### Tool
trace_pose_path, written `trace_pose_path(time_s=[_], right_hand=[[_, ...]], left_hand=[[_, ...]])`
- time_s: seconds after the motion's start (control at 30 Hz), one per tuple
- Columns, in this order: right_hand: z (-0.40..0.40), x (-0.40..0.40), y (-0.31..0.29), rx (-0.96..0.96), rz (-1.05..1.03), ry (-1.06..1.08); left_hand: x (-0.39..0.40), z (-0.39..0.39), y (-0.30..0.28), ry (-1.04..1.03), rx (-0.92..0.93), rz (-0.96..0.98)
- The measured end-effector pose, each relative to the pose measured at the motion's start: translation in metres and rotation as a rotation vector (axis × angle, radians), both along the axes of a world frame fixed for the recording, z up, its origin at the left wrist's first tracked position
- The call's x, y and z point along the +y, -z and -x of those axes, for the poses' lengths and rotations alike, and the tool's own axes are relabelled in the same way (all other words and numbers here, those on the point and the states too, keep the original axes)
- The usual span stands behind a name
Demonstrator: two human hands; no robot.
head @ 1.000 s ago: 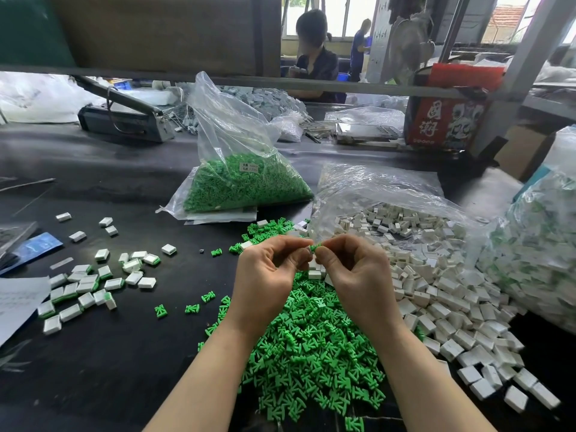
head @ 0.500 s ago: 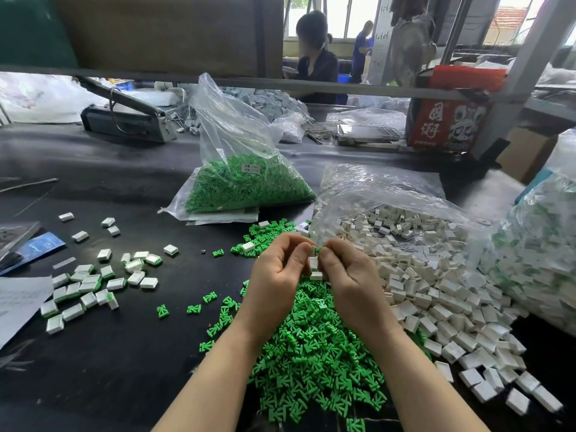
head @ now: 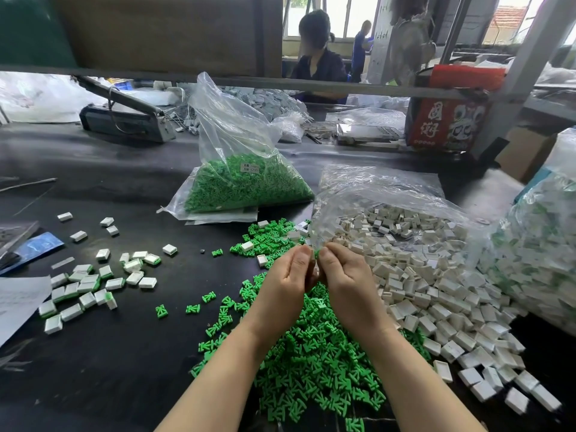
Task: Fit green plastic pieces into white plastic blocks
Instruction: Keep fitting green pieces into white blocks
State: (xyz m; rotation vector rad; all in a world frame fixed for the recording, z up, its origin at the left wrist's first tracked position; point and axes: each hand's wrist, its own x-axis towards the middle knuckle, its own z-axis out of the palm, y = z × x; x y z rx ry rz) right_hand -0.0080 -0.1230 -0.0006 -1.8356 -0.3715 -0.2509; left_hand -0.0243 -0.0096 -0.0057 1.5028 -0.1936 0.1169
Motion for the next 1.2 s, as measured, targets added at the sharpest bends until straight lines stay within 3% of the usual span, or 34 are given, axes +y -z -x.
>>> trace_pose_path(time_s=[0.3, 0.73, 0.97, 1.2], right_hand=[[0.004, 0.007, -0.001, -0.026, 0.013, 0.128], [-0.001, -0.001, -0.001, -0.002, -0.008, -0.03], [0.005, 0.01, 0.002, -0.03, 0.059, 0.136], [0.007, 0.009, -0.002, -0.047, 0.145, 0.167]], left_hand=[[-0.014, 0.001, 0.003, -0.156, -0.103, -0.087], [-0.004, 0.0, -0.001, -0.068, -0.084, -0.158], [-0.02, 0.003, 0.001, -0.286, -0.06, -0.128], [-0.027, 0.008, -0.001, -0.344, -0.069, -0.058]])
